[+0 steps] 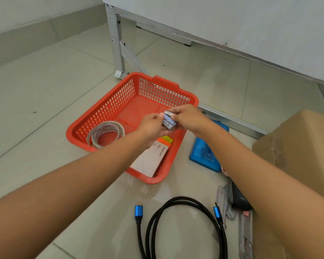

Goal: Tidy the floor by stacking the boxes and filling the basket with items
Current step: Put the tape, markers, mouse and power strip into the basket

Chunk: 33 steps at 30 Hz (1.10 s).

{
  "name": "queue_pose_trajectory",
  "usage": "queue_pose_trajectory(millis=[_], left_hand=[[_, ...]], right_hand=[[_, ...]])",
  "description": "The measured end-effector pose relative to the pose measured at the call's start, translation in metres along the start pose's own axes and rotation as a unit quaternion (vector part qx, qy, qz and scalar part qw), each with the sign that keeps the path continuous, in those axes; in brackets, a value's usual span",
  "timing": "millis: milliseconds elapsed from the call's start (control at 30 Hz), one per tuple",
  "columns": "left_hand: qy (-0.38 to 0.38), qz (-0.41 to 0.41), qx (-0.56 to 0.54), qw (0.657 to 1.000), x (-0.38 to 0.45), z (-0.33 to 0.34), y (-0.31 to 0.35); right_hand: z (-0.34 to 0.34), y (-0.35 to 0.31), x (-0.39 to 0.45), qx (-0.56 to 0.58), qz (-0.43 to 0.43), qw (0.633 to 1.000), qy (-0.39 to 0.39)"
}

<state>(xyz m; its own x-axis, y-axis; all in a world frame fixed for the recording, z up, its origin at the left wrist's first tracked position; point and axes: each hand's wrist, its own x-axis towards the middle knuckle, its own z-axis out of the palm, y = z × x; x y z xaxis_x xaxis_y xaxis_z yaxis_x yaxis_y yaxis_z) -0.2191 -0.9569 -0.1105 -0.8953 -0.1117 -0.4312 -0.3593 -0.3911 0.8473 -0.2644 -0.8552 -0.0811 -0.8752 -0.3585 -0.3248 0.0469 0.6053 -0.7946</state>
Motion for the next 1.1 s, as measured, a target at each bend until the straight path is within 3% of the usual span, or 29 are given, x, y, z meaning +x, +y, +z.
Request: queue_pose_trajectory(millis=[100, 500, 700, 767, 833, 900, 967, 1033, 1100], left_hand=[[0.055, -0.015, 0.030, 0.998, 0.030, -0.003, 0.000], [0.008, -0.154, -0.158, 0.975, 0.062, 0.015, -0.003], [-0.004, -0.132, -0.074, 0.989, 0.040, 0.021, 0.005], [-0.002, -0.100, -0.054, 0.993, 0.033, 0.023, 0.005], [-0.004, -0.084, -0.036, 0.996, 0.028, 0.018, 0.005], [0.004, -0.099, 0.014, 0.995, 0.027, 0.010, 0.005], [0.000, -0.092, 0.061, 0.994, 0.024, 0.004, 0.000], [-0.036, -0.041, 0.036, 0.998, 0.011, 0.008, -0.003], [-0.102, 0.006, -0.019, 0.995, -0.008, 0.018, -0.006]], right_hand=[[0.010, 0.000, 0.036, -0.109, -0.033, 0.993, 0.015], [0.018, 0.032, 0.073, -0.451, -0.088, 0.886, -0.056], [0.000, 0.029, 0.068, -0.553, -0.066, 0.829, -0.053], [-0.013, 0.030, 0.064, -0.519, -0.059, 0.851, -0.057], [-0.028, 0.027, 0.050, -0.409, -0.065, 0.910, -0.035], [-0.042, 0.020, 0.031, -0.307, -0.074, 0.949, 0.029], [-0.058, 0.019, 0.011, -0.250, -0.067, 0.961, 0.097], [-0.075, 0.028, -0.007, -0.244, 0.009, 0.965, 0.092], [-0.086, 0.041, -0.028, -0.226, 0.160, 0.961, -0.015]])
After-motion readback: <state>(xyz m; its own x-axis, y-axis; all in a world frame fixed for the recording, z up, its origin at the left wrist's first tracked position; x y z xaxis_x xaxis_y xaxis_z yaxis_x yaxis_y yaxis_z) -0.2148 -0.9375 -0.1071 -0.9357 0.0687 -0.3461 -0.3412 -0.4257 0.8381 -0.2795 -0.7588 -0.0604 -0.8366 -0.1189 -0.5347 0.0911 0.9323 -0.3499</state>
